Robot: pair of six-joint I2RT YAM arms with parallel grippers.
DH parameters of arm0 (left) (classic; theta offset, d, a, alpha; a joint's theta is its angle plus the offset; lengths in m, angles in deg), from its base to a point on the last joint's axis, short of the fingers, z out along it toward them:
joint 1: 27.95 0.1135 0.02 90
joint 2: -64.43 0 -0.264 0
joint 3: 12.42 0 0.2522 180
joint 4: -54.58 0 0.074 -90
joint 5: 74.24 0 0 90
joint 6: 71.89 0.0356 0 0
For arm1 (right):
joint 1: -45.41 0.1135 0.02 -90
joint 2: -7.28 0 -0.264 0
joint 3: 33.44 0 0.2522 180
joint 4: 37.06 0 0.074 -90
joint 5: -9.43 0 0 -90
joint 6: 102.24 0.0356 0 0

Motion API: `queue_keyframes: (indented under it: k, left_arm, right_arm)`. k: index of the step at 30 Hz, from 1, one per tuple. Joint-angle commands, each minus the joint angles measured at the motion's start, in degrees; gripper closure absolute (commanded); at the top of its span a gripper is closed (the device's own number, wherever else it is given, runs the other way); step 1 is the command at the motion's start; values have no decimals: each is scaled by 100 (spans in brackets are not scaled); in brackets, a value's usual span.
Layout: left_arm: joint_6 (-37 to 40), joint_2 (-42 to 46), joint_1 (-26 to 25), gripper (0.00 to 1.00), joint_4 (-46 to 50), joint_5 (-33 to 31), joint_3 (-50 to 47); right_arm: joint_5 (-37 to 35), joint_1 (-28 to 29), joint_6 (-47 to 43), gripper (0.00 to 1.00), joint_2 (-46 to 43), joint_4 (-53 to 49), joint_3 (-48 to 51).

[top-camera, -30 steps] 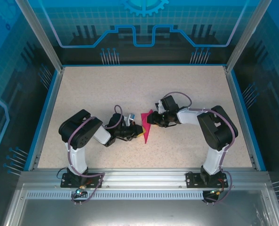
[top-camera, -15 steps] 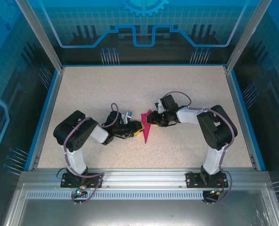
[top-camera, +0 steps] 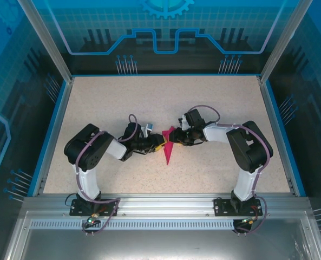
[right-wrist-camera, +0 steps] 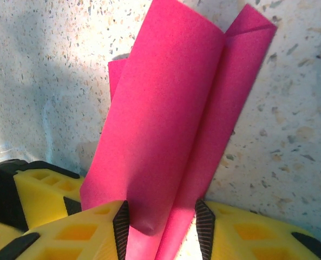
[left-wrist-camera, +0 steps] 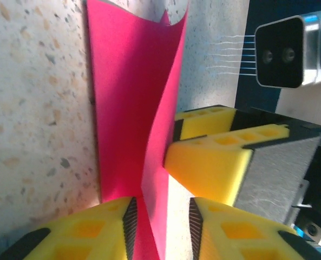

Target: Fold a paper plane with a square sheet of paper (fold left side to right side)

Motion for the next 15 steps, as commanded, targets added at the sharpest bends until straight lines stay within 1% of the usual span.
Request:
queue_keyframes:
  k: [1, 5, 8, 10, 15]
  left_arm:
    - [139, -216, 68, 72, 144, 174, 185]
    - [197, -281, 121, 89, 206, 157, 243]
    - [332, -274, 186, 99, 341, 157, 273]
    - [412, -276, 213, 100, 386, 181, 291]
    - [576, -314, 215, 100, 478, 310, 427]
  right_arm:
    - [-145, 100, -37, 59, 219, -293, 18]
    - [-84, 95, -37, 58, 128, -188, 55]
    - [9, 53, -41, 55, -70, 37, 146]
    - [28, -8, -37, 51, -265, 141, 194]
    - [233, -207, -25, 36, -564, 298, 157]
